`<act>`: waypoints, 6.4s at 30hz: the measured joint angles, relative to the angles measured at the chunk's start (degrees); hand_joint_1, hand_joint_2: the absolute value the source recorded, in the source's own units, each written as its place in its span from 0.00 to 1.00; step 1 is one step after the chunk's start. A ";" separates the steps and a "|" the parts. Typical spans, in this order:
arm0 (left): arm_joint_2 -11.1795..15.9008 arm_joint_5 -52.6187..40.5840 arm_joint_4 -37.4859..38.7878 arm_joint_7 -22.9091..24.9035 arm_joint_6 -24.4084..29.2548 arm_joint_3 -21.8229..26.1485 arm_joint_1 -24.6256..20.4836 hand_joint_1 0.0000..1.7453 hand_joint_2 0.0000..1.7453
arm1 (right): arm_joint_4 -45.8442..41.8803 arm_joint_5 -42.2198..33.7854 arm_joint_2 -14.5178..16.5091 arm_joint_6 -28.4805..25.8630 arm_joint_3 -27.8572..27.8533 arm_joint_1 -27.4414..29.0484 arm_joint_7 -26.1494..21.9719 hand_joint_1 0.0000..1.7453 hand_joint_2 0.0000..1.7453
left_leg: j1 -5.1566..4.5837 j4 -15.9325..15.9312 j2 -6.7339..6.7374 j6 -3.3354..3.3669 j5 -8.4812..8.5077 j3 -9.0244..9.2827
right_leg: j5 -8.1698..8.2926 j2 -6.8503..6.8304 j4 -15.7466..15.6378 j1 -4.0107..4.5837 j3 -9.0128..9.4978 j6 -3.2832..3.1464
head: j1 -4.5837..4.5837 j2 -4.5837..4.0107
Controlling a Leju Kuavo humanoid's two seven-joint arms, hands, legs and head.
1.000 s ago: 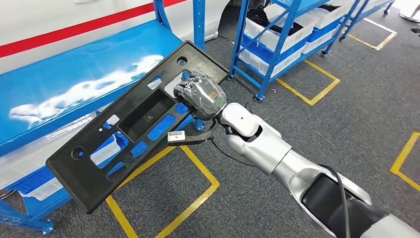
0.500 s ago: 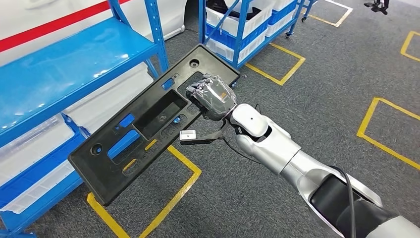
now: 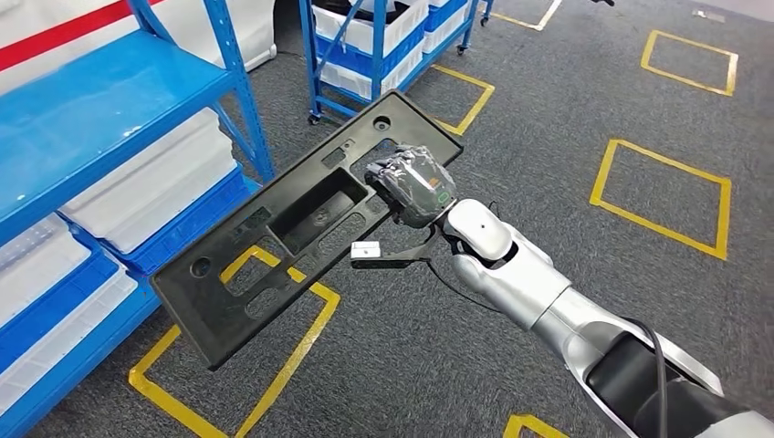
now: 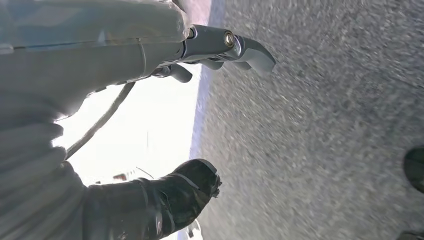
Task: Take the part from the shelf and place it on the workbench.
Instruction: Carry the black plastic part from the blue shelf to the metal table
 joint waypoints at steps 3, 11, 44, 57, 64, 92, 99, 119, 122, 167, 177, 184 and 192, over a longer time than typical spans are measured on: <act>0.30 -0.34 -0.06 0.57 0.22 -0.07 0.10 0.00 1.00 | -0.73 -0.66 -1.22 -0.44 -2.46 0.66 -0.48 1.00 1.00 | -0.02 -0.10 1.72 -0.80 1.10 -0.72 | -1.75 -2.72 -11.21 1.35 7.41 -1.08 | -0.01 0.00; 0.49 -2.80 0.02 3.91 0.01 -2.48 0.68 0.00 1.00 | -8.02 -2.88 -8.61 -3.67 -10.96 13.42 -2.75 1.00 1.00 | 0.82 12.98 -3.32 -2.46 -8.49 -4.36 | 1.38 -0.22 -14.51 1.45 6.03 -3.43 | -0.05 0.00; 2.48 1.62 0.45 -0.99 -2.99 -1.20 -0.74 0.00 1.00 | -7.00 -3.76 -19.41 2.07 -18.07 9.15 -2.64 1.00 1.00 | 0.71 14.21 -3.73 -2.41 -6.91 -4.72 | 0.79 2.93 -12.57 2.02 4.70 -3.85 | -0.05 0.00; 1.89 -0.57 0.41 -0.57 1.50 -1.77 -0.75 0.00 1.00 | -6.70 -1.73 -19.42 1.09 -19.32 12.38 -1.46 1.00 1.00 | 1.04 -0.16 -2.43 -0.06 -1.58 2.03 | -5.79 1.83 3.30 0.31 -4.22 0.13 | 0.13 0.00; 1.58 -2.91 0.41 -1.53 7.03 -5.91 -0.24 0.00 1.00 | -9.82 -1.46 -21.05 1.08 -22.60 18.15 -0.63 1.00 1.00 | 0.87 0.20 1.06 -1.67 -2.36 2.39 | 0.96 -3.69 -10.87 -0.66 3.00 1.61 | 0.12 0.01; 0.96 2.40 0.40 -1.79 -2.06 -3.48 -0.66 0.00 1.00 | -12.21 0.29 -22.66 2.46 -25.00 17.48 -1.29 1.00 1.00 | 0.80 -0.09 -0.38 -0.84 -2.41 2.40 | 1.01 -1.60 -6.82 -0.85 -0.32 2.05 | 0.16 0.00; 1.04 3.54 0.39 -0.97 -3.57 -1.48 -0.81 0.00 1.00 | -11.55 0.19 -23.01 1.27 -24.71 16.96 -1.51 1.00 1.00 | 0.83 3.67 -0.66 -2.70 -5.85 1.82 | 1.28 -0.54 -11.09 0.23 2.17 -1.51 | 0.09 0.00; 2.99 6.31 0.39 -1.59 -6.45 1.42 -0.07 0.00 1.00 | -18.13 2.82 -21.56 2.44 -25.62 20.27 2.47 1.00 1.00 | 0.96 -1.72 -1.93 -0.20 -0.89 2.28 | -3.74 1.02 1.97 -0.96 -4.27 1.33 | 0.29 0.00; 3.44 6.39 0.39 -1.37 -6.68 1.77 -0.04 0.00 1.00 | -19.46 3.30 -20.71 2.42 -24.18 20.21 3.33 1.00 1.00 | 1.52 -0.92 -0.32 -1.50 -2.05 2.83 | 1.25 -1.43 -8.41 -1.45 0.84 2.55 | 0.32 0.01; 2.01 3.25 0.52 -1.54 -6.43 -0.04 -0.57 0.00 1.00 | -25.50 -3.98 -31.25 5.56 -36.72 28.74 1.83 1.00 1.00 | 0.37 4.36 -4.28 -0.62 -3.27 0.11 | 0.39 4.21 -11.01 0.84 3.55 -2.04 | 0.37 0.00; 1.77 3.62 0.54 -2.27 -6.68 -0.04 -0.89 0.00 1.00 | -23.99 -3.63 -31.34 5.52 -36.77 25.71 1.39 1.00 1.00 | 0.50 -1.18 -4.25 0.66 -1.32 2.34 | -0.91 3.19 -9.23 0.47 2.31 0.23 | 0.40 0.01; 1.69 3.99 0.54 -2.54 -6.84 -0.02 -0.71 0.00 1.00 | -22.56 -3.68 -30.58 6.05 -36.56 24.75 1.47 1.00 1.00 | 0.96 -1.07 -3.53 0.01 -2.52 3.54 | -0.15 0.77 -4.16 -1.36 -0.87 2.11 | 0.42 0.00; 1.79 3.96 0.54 -2.54 -6.84 -0.02 -0.82 0.00 1.00 | -21.57 -4.07 -30.49 6.17 -36.27 24.62 1.58 1.00 1.00 | 0.96 3.05 -3.28 -2.76 -5.77 2.80 | -0.05 0.74 -11.91 -0.78 4.27 -0.81 | 0.36 0.02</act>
